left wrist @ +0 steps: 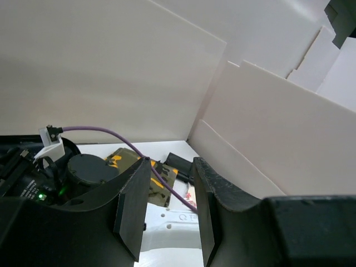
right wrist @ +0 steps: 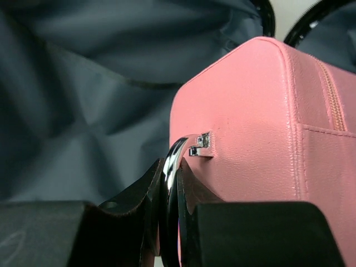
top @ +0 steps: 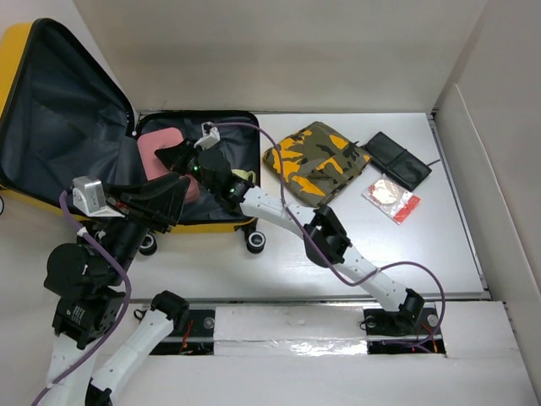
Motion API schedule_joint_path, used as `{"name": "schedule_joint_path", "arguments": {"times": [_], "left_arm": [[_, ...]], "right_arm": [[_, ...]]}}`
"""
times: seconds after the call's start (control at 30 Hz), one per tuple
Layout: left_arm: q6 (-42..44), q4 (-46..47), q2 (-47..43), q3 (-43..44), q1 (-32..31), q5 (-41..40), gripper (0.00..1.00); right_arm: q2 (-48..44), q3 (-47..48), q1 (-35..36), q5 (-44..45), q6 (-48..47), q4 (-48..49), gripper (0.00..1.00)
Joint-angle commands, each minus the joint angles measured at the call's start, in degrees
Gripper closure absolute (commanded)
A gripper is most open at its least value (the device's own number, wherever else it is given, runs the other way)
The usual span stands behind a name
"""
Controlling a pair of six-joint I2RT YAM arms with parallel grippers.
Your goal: Pack the luggage
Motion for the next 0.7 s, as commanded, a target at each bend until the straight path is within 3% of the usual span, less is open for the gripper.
{"name": "schedule_joint_path", "arguments": {"times": [0.0,0.23,0.33,0.43,0.47,0.67], "left_arm": [[0.2,3.4,1.5,-0.3,-0.3,0.0,0.66],[0.5,2.6,2.4,-0.5,-0.3,-2.1,0.66],[0.5,2.1,3.5,0.1,-0.3,-2.6,0.66],[0.4,1.7,4.3,0.8,-0.3,-3.0,0.66],[0.4,1.7,4.4,0.8,-0.3,-3.1,0.66],[0.4,0.1,6.2,3.1,-0.3,-3.9,0.65]], "right_arm": [[0.5,1.5,0.3,4.4,10.2,8.2,1.00],[-4.0,-6.3,0.3,5.8,7.6,3.6,1.00],[-6.9,-8.1,0.3,6.6,3.2,2.2,0.93],[-9.0,-9.9,0.3,5.8,0.9,3.4,0.73],[-9.0,-9.1,0.3,3.7,0.3,3.6,0.57],[-15.9,-13.5,-0.3,0.8,-5.7,3.8,0.24]]}}
